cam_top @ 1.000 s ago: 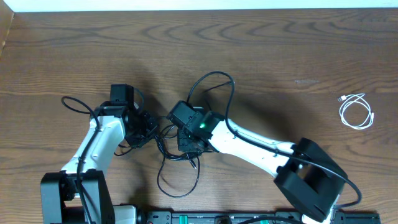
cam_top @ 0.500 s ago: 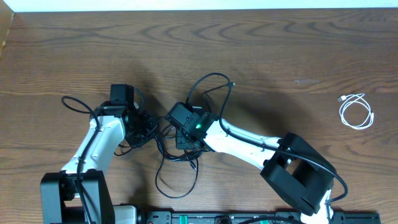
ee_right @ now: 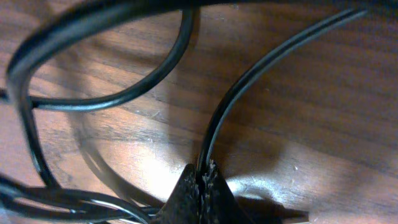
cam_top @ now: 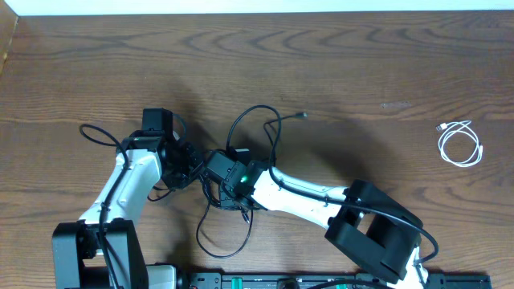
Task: Untangle cables
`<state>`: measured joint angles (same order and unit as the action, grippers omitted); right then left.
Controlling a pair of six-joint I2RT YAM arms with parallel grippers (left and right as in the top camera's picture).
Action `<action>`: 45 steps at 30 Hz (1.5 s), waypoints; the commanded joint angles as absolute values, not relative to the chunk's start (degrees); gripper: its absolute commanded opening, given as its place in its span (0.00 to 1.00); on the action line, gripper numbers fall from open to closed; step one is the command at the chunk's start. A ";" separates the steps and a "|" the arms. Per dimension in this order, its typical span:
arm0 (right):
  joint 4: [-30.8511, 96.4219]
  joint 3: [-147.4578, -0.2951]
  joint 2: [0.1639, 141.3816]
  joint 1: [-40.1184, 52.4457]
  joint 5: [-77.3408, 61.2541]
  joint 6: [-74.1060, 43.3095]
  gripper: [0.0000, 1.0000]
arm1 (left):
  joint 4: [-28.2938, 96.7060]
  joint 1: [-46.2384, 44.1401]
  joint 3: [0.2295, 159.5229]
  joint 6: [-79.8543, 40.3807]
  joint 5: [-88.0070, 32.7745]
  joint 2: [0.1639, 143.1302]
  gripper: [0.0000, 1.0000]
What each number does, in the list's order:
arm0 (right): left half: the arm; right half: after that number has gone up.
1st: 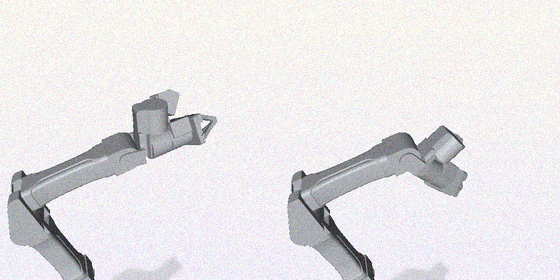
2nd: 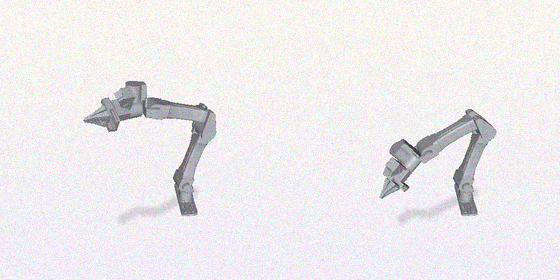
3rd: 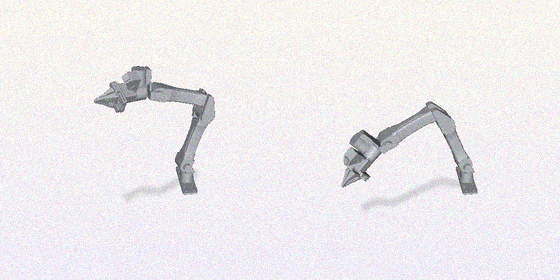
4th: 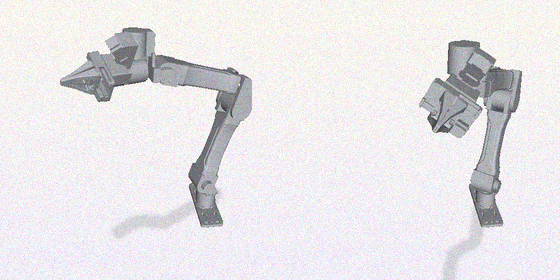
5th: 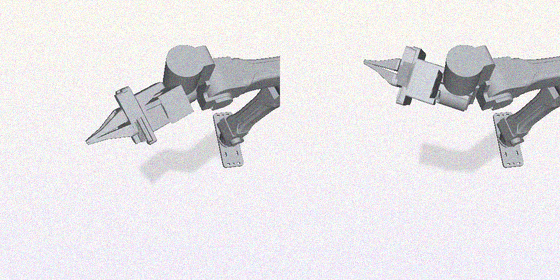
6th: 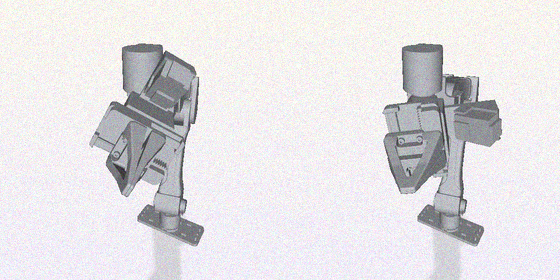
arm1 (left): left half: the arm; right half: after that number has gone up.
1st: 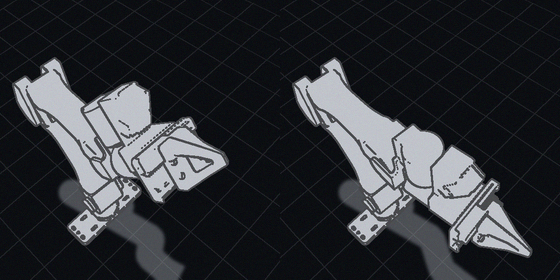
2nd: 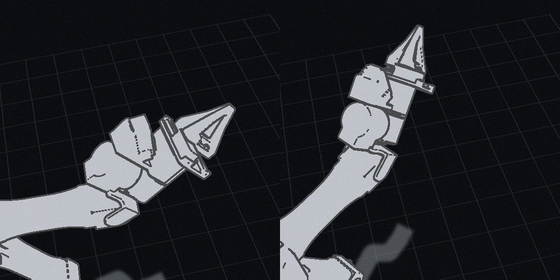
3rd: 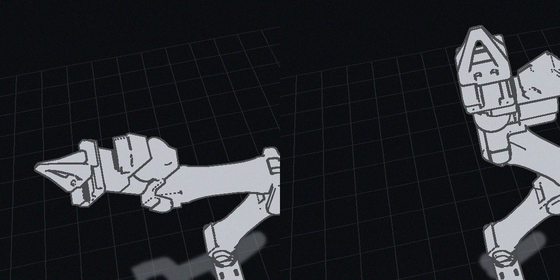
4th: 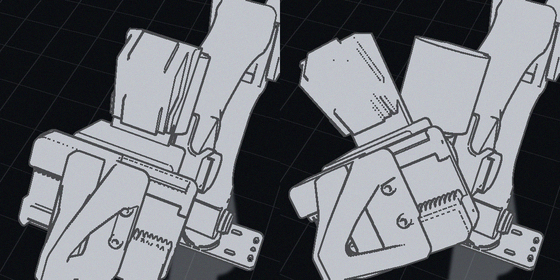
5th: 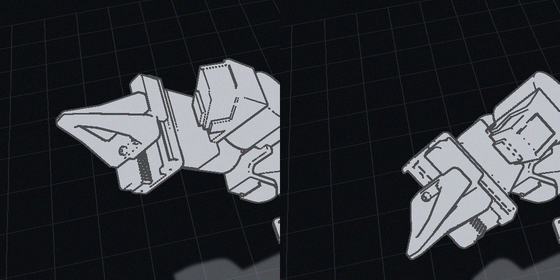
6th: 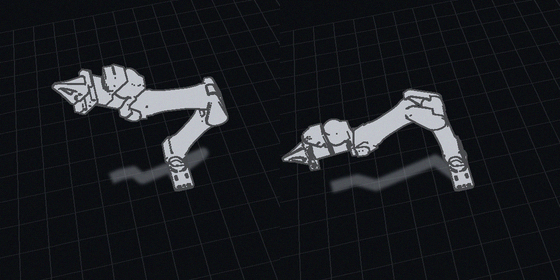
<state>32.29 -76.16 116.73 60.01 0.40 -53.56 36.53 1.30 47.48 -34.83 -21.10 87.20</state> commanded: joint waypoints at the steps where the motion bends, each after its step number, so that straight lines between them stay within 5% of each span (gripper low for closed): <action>1: 32.75 -76.42 115.61 59.42 0.47 -50.41 0.01 | 36.58 1.43 48.03 -34.33 -21.65 86.78 0.31; 6: 32.82 -76.42 109.45 58.00 0.95 -49.65 0.01 | 36.34 1.43 48.03 -33.87 -25.21 86.78 0.47; 12: 32.75 -76.42 103.68 55.48 3.01 -49.67 0.01 | 34.39 1.43 48.03 -12.75 -50.11 86.78 0.46; 18: 33.91 -76.40 102.17 54.68 9.52 -49.69 0.01 | 34.09 1.43 48.03 -9.69 -52.27 86.78 0.47; 19: 35.03 -76.36 102.32 54.57 11.55 -50.41 0.01 | 33.06 1.43 48.03 -10.24 -49.69 86.78 0.56; 20: 36.40 -76.31 102.32 54.41 13.19 -51.72 0.01 | 31.24 1.43 48.03 -10.70 -45.32 86.78 0.92; 21: 37.52 -76.25 102.32 54.17 14.09 -53.04 0.01 | 30.59 1.43 48.03 -10.79 -40.42 86.78 0.97; 25: 38.15 -76.05 102.32 53.25 15.79 -55.88 0.01 | 32.05 2.48 48.03 -17.45 -33.23 86.78 0.97; 33: 38.11 -75.94 102.32 52.31 18.70 -66.26 0.01 | 31.14 3.79 48.03 -6.24 -46.92 86.80 0.97; 45: 46.33 -75.94 102.32 52.25 9.37 -57.63 0.01 | 30.96 3.79 48.01 -8.86 -42.13 86.80 0.97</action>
